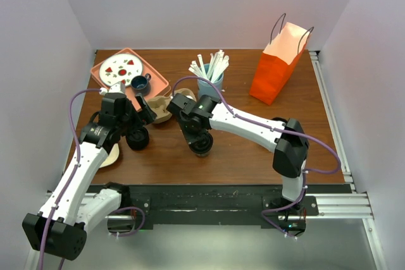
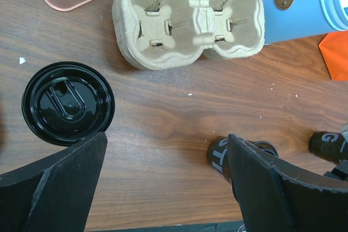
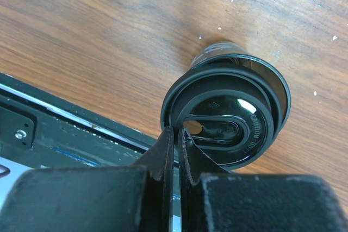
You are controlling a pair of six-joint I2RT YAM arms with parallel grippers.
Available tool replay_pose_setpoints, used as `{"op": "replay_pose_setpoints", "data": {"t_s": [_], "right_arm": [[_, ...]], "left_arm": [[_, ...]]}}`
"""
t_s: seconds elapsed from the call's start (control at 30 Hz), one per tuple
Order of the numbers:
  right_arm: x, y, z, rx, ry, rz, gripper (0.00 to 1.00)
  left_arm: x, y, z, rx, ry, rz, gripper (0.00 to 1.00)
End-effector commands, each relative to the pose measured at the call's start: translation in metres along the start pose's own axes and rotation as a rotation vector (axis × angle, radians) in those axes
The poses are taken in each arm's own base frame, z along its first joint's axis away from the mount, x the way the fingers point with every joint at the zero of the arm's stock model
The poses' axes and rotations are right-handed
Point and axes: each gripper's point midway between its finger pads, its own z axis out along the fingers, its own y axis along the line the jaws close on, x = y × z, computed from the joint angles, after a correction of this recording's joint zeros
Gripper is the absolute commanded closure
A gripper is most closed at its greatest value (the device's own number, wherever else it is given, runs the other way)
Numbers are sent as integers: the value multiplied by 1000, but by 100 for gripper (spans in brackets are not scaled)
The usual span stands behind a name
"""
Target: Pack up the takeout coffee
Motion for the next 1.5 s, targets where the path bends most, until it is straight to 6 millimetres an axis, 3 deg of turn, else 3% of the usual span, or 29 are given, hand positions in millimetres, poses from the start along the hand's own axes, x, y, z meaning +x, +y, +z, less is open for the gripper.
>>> {"op": "replay_pose_setpoints", "data": {"t_s": [0.0, 0.7, 1.27, 1.47], "right_arm": [[-10, 2, -11, 5, -35, 12, 100], [-6, -2, -9, 37, -25, 6, 100], [-2, -3, 2, 44, -15, 0, 89], [-6, -3, -3, 42, -34, 3, 84]], "left_arm": [[-5, 1, -3, -8, -18, 20, 3], [-4, -2, -1, 2, -4, 14, 3], [-2, -3, 2, 14, 3, 14, 3], [-5, -7, -2, 25, -2, 23, 3]]}}
